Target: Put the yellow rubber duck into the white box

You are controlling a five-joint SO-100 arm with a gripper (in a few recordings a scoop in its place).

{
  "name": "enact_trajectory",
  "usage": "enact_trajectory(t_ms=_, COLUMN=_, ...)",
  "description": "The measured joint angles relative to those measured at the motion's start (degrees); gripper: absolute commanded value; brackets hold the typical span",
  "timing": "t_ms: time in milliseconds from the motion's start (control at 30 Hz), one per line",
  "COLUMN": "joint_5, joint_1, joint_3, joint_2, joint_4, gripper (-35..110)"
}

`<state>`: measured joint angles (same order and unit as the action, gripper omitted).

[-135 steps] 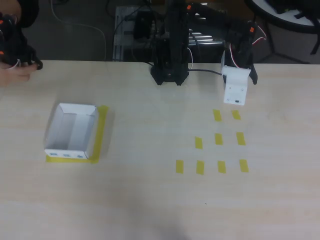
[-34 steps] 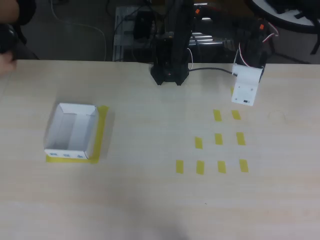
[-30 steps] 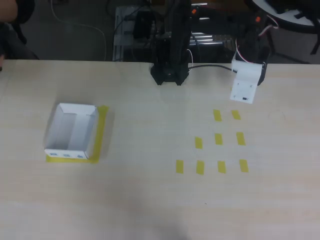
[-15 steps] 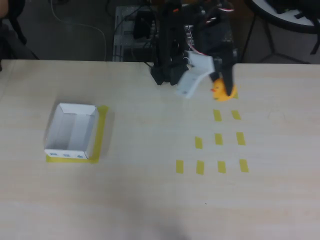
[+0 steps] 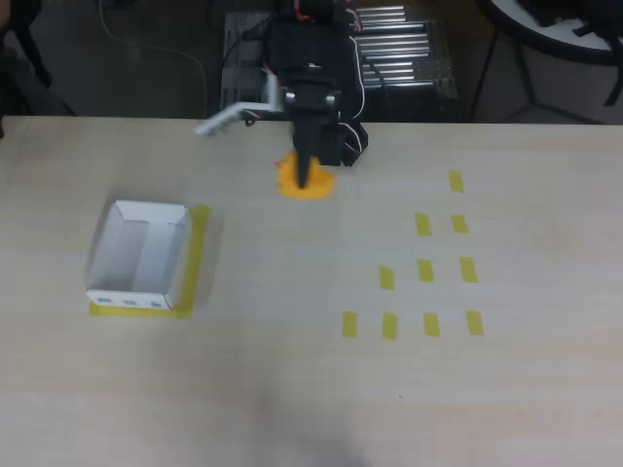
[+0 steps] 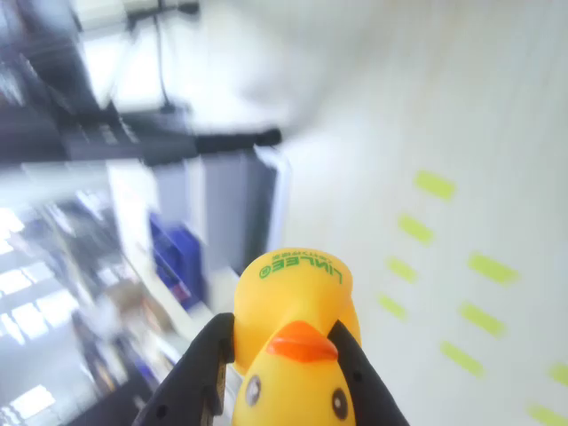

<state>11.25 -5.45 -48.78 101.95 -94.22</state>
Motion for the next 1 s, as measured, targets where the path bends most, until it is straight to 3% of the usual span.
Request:
enact_trajectory(t_ms=433, joint_5=-1.8, joint_1=-24.2, joint_3=0.0, joint_2=-11.2, joint_4=9.7, gripper=0)
enact_trajectory(t_ms=1000, joint_5=1.5, joint_1=-41.0, joint_3=0.0, joint_2=-28.2, joint_4=12.7, gripper=0)
